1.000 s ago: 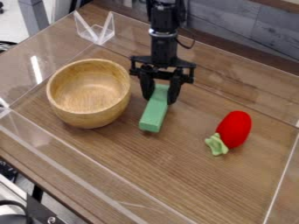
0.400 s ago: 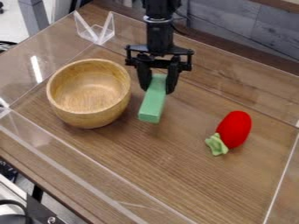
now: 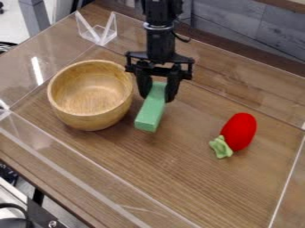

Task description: Put the green stick in the brown bowl

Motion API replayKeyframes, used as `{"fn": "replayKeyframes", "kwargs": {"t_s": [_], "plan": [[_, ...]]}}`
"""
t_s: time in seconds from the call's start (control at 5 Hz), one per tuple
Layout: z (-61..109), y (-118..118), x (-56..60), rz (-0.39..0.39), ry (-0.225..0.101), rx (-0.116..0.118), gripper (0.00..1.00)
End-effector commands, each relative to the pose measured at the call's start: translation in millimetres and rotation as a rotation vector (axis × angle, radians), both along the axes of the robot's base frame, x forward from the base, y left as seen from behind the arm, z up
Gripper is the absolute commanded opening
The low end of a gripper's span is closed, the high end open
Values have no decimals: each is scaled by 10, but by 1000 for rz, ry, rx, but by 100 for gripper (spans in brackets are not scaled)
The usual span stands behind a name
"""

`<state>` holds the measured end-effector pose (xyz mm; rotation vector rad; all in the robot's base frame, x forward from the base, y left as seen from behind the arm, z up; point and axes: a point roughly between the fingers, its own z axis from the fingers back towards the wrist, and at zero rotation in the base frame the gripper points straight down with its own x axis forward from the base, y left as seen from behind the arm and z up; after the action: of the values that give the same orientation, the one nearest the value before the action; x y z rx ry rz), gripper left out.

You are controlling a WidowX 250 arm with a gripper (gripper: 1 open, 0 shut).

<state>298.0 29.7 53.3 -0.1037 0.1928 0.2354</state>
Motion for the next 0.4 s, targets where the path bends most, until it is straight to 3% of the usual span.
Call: {"fn": "replayKeyframes", "kwargs": {"t_s": [0.0,0.2], "plan": [[233,23,-37,-42,-65,11,0],[217,98,-16,-81,-64,9,0]]}}
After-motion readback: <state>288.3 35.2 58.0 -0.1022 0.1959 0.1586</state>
